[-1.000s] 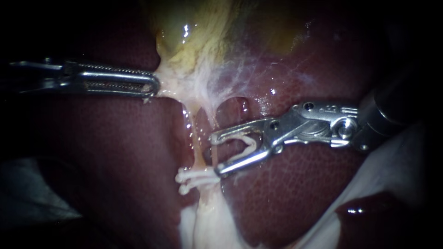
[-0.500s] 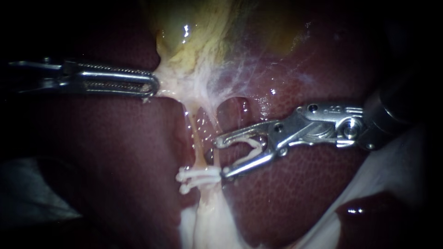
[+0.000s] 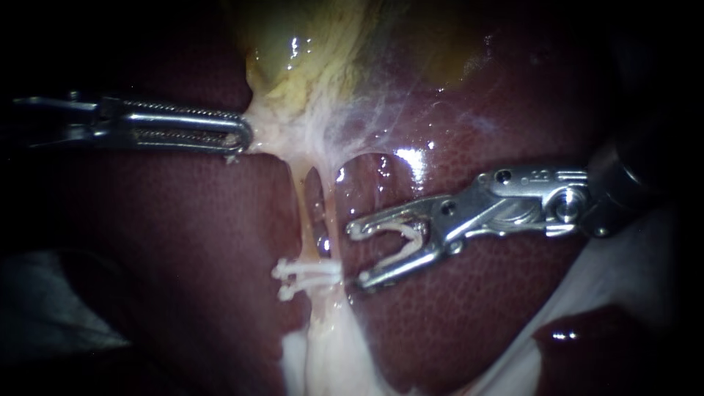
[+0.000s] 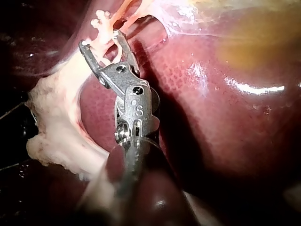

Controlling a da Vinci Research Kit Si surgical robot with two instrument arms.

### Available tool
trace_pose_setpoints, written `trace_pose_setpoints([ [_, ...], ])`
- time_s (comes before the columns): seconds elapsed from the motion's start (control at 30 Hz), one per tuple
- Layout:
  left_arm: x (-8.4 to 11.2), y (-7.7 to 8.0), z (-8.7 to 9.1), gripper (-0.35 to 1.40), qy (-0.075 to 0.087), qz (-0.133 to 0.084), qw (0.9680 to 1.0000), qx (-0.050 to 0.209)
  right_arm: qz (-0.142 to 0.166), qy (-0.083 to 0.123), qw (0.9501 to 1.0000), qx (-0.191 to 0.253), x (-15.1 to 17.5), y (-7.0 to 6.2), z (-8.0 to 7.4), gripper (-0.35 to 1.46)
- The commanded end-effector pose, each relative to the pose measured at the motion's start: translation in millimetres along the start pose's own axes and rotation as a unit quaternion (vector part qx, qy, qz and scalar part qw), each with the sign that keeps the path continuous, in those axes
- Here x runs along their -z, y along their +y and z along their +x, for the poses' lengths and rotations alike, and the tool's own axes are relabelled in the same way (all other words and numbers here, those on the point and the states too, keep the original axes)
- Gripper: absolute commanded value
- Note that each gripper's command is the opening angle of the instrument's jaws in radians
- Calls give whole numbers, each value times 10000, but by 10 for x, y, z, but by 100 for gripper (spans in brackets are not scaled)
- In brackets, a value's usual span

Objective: Clipping third clip left tube

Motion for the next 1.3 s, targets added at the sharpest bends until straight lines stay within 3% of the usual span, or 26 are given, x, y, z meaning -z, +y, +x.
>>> trace_pose_setpoints([
  [0.03,0,0,0,-35,-1,-1,10000,1,-21,10,10000,-6,2,0,1,40],
  [0.17,0,0,0,-35,-1,-2,10000,0,-152,37,9999,-30,14,-4,6,41],
  [0.3,1,0,0,-35,-2,-3,10000,0,-480,45,9988,99,34,-8,8,43],
  [0.5,1,0,0,-35,-2,-3,10000,0,-1009,-9,9931,604,42,-9,11,47],
  [0.63,1,0,0,-35,-2,-3,10000,0,-1195,-148,9899,754,41,-12,12,47],
  [1.0,1,0,0,-35,-2,-2,10000,0,-1072,-162,9913,748,37,-16,14,46],
  [1.3,1,0,0,-35,-2,-2,10000,0,-868,-86,9930,796,20,-11,15,46],
])
